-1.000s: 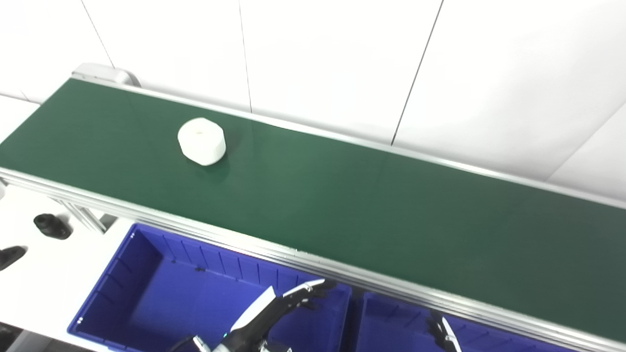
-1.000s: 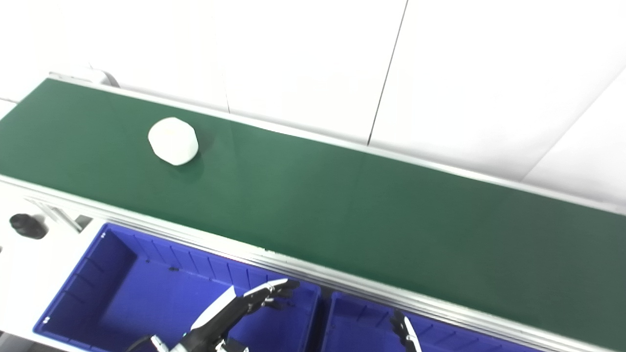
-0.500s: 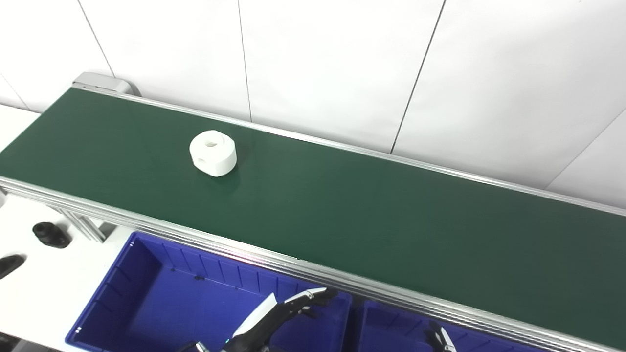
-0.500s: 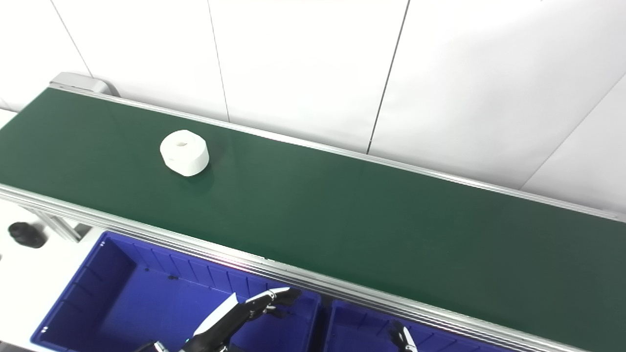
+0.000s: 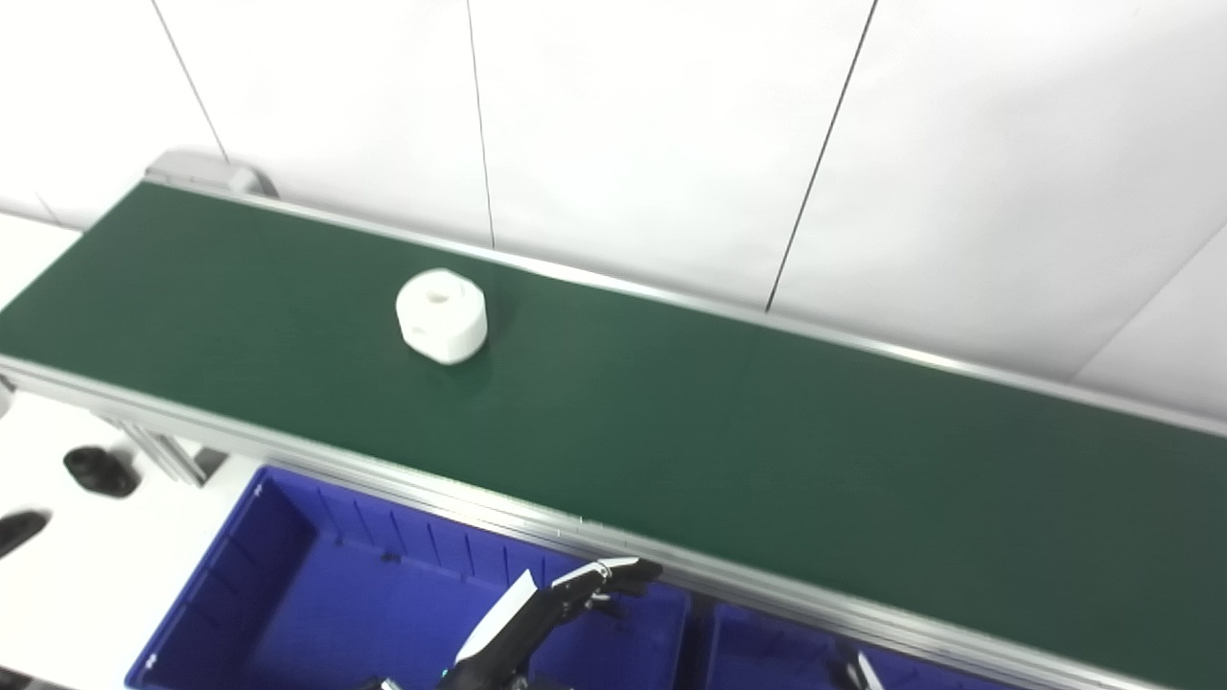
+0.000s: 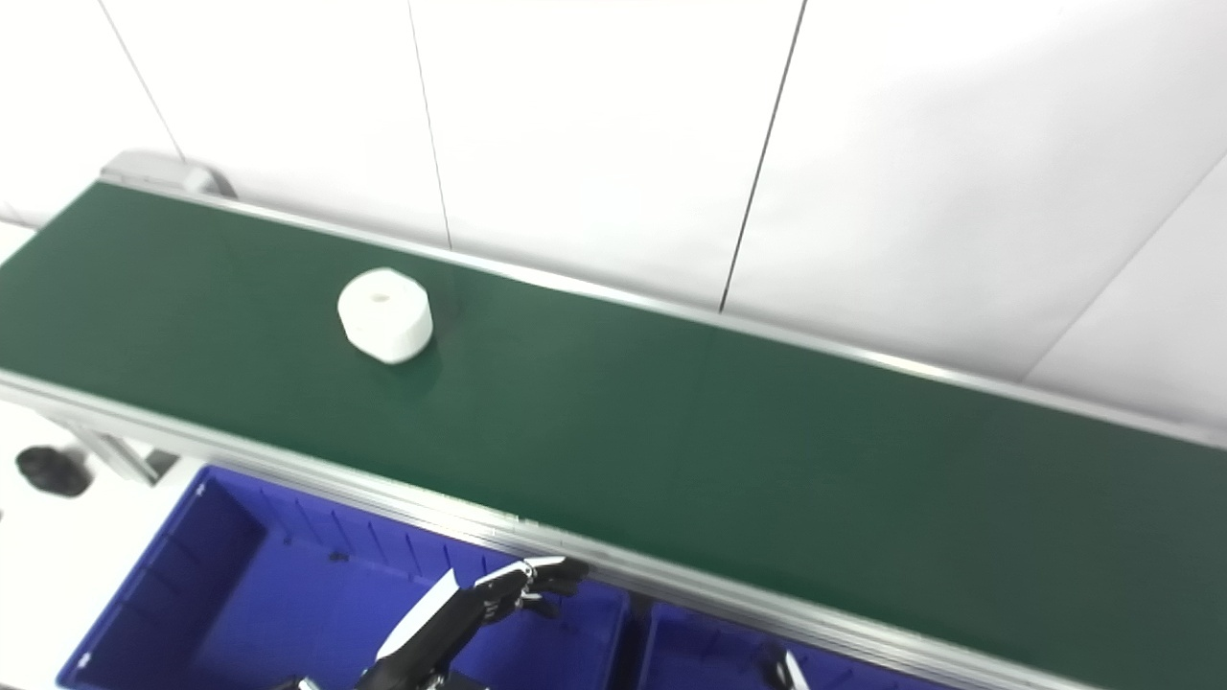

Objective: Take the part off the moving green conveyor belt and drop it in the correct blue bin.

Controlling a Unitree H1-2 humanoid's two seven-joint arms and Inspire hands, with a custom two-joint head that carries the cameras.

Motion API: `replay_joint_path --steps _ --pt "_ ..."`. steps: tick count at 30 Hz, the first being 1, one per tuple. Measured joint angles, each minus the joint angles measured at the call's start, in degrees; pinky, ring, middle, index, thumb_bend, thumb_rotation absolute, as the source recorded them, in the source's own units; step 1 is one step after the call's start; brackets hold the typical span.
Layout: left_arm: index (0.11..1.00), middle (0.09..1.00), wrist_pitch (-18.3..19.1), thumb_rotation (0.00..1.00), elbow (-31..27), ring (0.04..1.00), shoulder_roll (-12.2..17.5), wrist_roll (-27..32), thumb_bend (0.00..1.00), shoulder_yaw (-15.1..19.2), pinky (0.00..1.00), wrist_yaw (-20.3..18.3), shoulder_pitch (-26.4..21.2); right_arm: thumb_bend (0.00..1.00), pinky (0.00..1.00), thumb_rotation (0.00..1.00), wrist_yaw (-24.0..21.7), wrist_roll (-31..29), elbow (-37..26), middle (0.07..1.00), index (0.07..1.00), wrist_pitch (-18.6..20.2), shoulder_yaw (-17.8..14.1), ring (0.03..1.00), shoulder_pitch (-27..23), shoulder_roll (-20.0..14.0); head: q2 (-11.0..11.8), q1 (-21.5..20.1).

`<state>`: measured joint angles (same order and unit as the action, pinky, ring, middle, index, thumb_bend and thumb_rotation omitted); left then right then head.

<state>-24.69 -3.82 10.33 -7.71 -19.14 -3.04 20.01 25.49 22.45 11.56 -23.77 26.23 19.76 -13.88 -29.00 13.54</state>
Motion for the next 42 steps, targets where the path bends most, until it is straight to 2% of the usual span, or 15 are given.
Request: replay_joint_path --steps 4,9,14,18,21,24,27,30,35,42 --pt "0.835 0.862 -0.18 0.24 -5.19 0.825 0.79 2.35 1.00 0.63 0.73 -0.55 -0.75 0.88 0.83 0.37 0.85 0.10 0.16 0.848 0.911 0.00 0.76 0.835 -0.61 -0.12 0.26 -0.35" --pt "0.860 0.897 0.36 0.26 -8.76 0.869 2.40 3.57 1.00 3.84 0.79 -2.42 -4.70 0.88 0.82 0.37 2.57 0.22 0.60 0.851 0.910 0.00 1.63 0.830 -1.55 -0.30 0.09 -0.70" --pt "0.891 0.916 1.13 0.31 -9.44 0.889 3.54 -0.25 0.99 8.45 0.82 -3.15 -10.89 0.89 0.83 0.38 2.68 0.14 0.60 0.847 0.902 0.00 2.07 0.833 -1.85 -0.48 -0.88 -1.23" --pt "0.913 0.926 3.78 0.34 -9.49 0.903 3.85 -2.89 0.95 10.43 0.83 -4.07 -14.99 0.90 0.83 0.39 4.46 0.37 0.61 0.840 0.898 -0.01 3.29 0.826 -2.43 -0.91 -1.40 -1.23" --pt "0.911 0.926 5.04 0.28 -9.38 0.906 4.04 -3.12 0.92 11.26 0.84 -4.80 -17.31 0.92 0.82 0.40 5.71 0.42 0.61 0.839 0.894 -0.01 4.49 0.824 -3.05 -1.66 -1.67 -1.14" --pt "0.918 0.936 6.75 0.27 -9.24 0.918 4.71 -5.21 0.90 12.40 0.87 -5.29 -19.60 0.94 0.77 0.42 7.72 0.39 0.61 0.829 0.888 -0.01 5.86 0.806 -3.56 -2.59 -2.72 -0.79" --pt "0.927 0.947 9.96 0.25 -9.07 0.931 6.23 -6.71 0.88 13.66 0.89 -6.47 -22.03 0.94 0.78 0.42 9.00 0.00 0.60 0.830 0.889 -0.02 7.14 0.806 -3.79 -3.42 -3.08 -0.70" --pt "0.919 0.943 11.08 0.26 -7.73 0.930 7.94 -8.80 0.88 14.12 0.89 -7.20 -24.78 0.95 0.78 0.45 9.34 -0.81 0.60 0.830 0.887 -0.02 7.71 0.803 -3.89 -3.97 -3.25 -0.53" --pt "0.925 0.952 11.63 0.22 -2.19 0.935 9.43 -11.95 0.87 14.34 0.88 -7.32 -28.81 0.95 0.80 0.44 9.98 -1.34 0.58 0.826 0.886 -0.03 8.16 0.805 -4.43 -4.06 -3.69 -0.09" --pt "0.917 0.952 12.78 0.20 3.89 0.926 12.75 -16.70 0.90 14.18 0.85 -7.79 -33.51 0.95 0.81 0.45 9.62 -2.02 -0.26 0.833 0.892 -0.03 8.72 0.814 -4.43 -4.66 -4.04 0.09"
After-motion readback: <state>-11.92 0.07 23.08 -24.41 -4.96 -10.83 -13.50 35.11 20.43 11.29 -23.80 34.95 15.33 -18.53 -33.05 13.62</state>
